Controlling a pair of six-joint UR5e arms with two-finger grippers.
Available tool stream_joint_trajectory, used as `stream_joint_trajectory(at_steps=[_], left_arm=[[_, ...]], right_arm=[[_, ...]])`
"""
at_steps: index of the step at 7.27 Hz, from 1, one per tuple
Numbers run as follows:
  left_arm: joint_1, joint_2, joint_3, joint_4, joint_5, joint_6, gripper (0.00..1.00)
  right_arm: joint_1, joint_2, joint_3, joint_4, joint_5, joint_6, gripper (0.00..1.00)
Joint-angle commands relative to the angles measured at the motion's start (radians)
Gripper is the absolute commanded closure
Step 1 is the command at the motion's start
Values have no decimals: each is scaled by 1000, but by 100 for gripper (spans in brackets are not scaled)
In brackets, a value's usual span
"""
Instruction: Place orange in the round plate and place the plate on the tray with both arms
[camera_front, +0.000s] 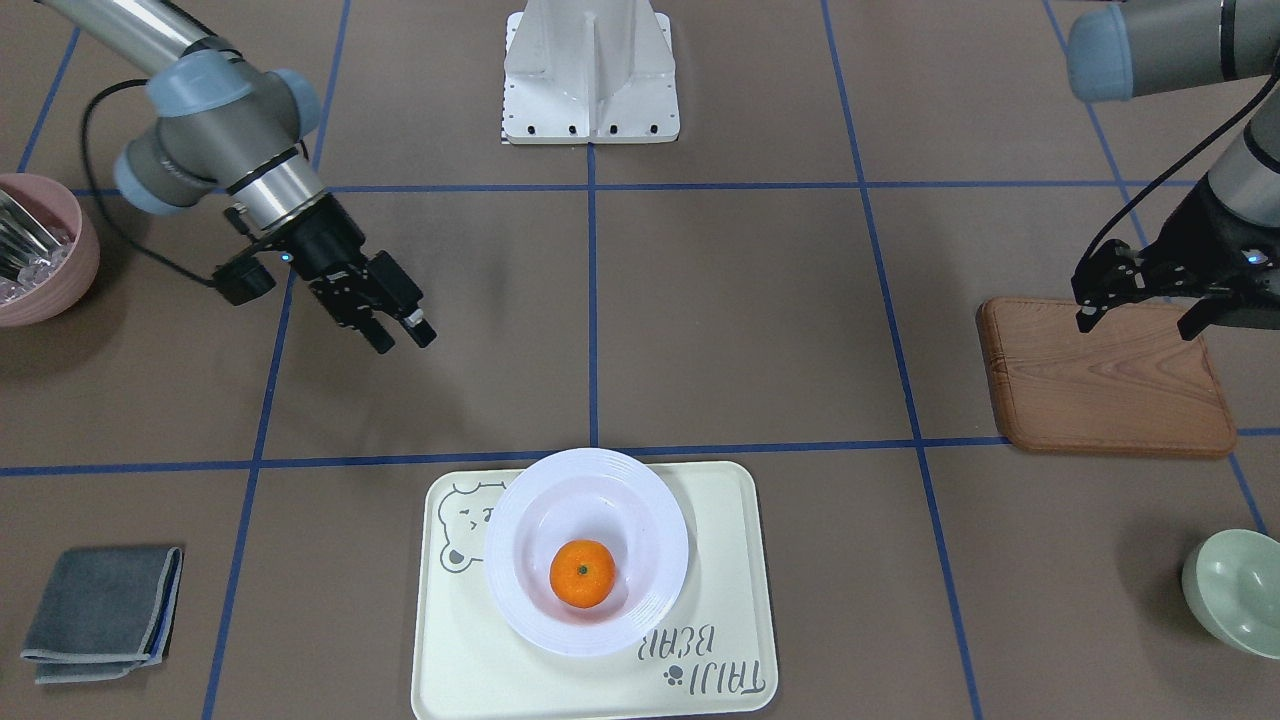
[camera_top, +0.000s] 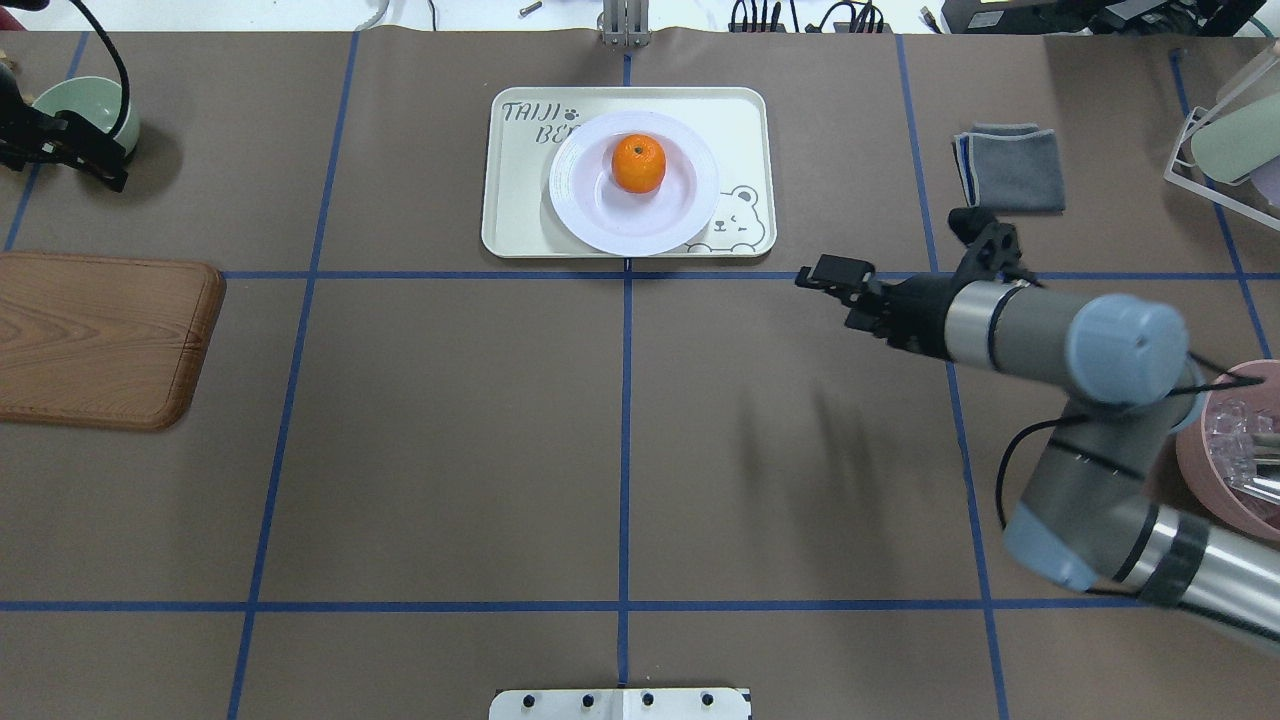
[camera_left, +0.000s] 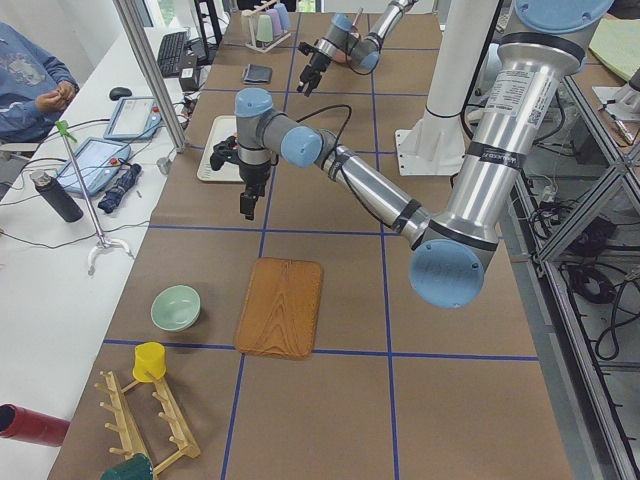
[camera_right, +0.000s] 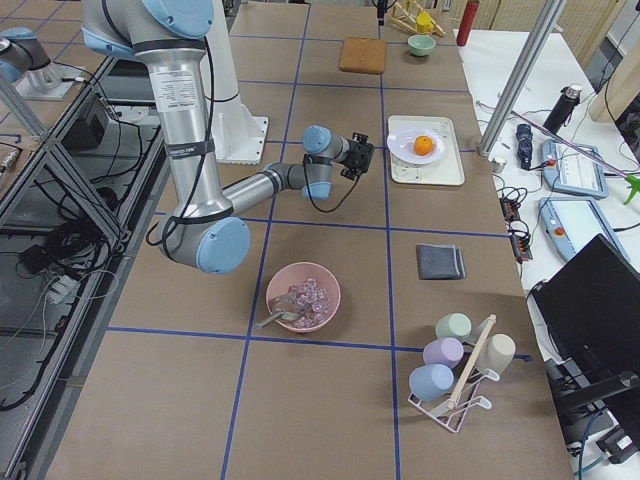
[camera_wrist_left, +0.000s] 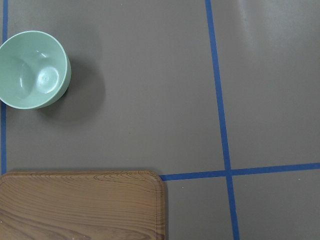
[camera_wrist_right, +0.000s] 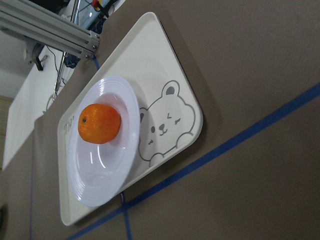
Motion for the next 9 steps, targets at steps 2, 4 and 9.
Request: stream_joint_trajectory(at_steps=[2, 4, 9], left_arm=[[-7, 34, 3, -16, -8, 51, 2], [-39, 65, 5, -13, -8, 161, 2], [-90, 123, 11, -16, -75, 153, 2]], right_arm=[[441, -27, -44, -322, 544, -688, 0], [581, -28, -31, -624, 613, -1126, 0], [713, -14, -18, -1092, 584, -1680, 0]])
